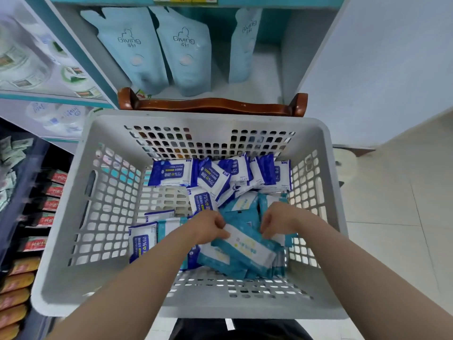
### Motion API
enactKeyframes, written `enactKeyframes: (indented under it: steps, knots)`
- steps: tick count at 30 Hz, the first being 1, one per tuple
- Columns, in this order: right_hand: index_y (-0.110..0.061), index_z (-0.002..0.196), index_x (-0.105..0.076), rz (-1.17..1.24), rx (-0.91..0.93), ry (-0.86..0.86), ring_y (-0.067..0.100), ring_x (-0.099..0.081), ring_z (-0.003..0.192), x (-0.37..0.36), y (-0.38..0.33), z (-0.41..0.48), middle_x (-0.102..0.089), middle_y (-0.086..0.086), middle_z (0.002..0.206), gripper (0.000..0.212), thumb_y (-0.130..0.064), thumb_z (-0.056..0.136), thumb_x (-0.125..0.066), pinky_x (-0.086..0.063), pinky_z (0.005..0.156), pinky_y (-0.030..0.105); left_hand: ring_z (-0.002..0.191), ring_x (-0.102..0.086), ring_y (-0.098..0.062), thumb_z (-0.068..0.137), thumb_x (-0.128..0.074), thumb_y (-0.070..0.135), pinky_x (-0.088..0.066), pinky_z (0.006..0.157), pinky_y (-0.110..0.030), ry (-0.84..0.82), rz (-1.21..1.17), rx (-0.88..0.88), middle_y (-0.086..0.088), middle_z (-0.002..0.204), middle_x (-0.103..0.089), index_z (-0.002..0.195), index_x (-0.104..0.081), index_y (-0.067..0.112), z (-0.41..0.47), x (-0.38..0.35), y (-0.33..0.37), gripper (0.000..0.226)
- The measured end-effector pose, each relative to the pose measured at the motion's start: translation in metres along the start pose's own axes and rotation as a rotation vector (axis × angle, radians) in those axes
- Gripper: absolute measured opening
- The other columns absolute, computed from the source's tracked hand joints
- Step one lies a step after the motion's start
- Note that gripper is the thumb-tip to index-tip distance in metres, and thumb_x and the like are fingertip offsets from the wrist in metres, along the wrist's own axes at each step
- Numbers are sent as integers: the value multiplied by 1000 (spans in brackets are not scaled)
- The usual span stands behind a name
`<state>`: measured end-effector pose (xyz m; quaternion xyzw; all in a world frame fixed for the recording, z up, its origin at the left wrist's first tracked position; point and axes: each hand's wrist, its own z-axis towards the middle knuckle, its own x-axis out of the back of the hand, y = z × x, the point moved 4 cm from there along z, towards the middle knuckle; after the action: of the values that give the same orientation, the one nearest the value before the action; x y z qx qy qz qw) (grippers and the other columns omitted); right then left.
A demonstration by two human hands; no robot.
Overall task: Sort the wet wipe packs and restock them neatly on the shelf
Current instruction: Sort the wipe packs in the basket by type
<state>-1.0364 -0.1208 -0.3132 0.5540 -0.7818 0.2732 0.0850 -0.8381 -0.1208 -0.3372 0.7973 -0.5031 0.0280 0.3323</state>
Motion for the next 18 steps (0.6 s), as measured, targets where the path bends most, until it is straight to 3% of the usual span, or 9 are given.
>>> enactKeyframes:
  steps: [5, 10, 12, 15, 18]
  knots:
    - [-22, 125, -62, 8, 73, 154, 18, -52, 116, 1, -2, 5, -49, -1, 128, 44, -27, 82, -74, -41, 99, 27, 97, -58, -13, 81, -74, 27, -46, 83, -24, 44, -121, 16, 4, 109, -60, 114, -61, 18, 2, -12, -6, 36]
    - [-19, 126, -61, -32, 41, -4, 16, -55, 113, -9, 1, 13, -58, 0, 128, 49, -25, 80, -76, -44, 98, 27, 96, -58, -11, 84, -72, 29, -45, 82, -22, -10, -95, -12, 1, 112, -62, 117, -61, 15, 5, -17, -3, 37]
    - [-16, 123, -63, 9, 24, -27, 16, -57, 113, -5, 0, 12, -61, 0, 126, 43, -23, 82, -74, -44, 98, 27, 93, -58, -12, 85, -70, 32, -46, 80, -23, 1, -117, -6, 3, 101, -64, 108, -66, 17, 7, -8, -5, 28]
    - [-15, 116, -67, 102, 31, 128, 14, -59, 104, 8, -5, 13, -65, 0, 119, 30, -21, 87, -67, -46, 92, 25, 83, -59, -21, 87, -68, 28, -47, 73, -28, 199, -137, 47, -6, 90, -65, 91, -67, 9, 13, 18, -18, 19]
    - [-18, 111, -69, 259, 118, 366, 13, -59, 92, 17, -21, 17, -65, 0, 104, 21, -19, 91, -61, -45, 79, 21, 102, -59, -31, 86, -68, 19, -50, 88, -36, 454, -311, 223, -13, 109, -62, 119, -56, 1, 22, 40, -47, 39]
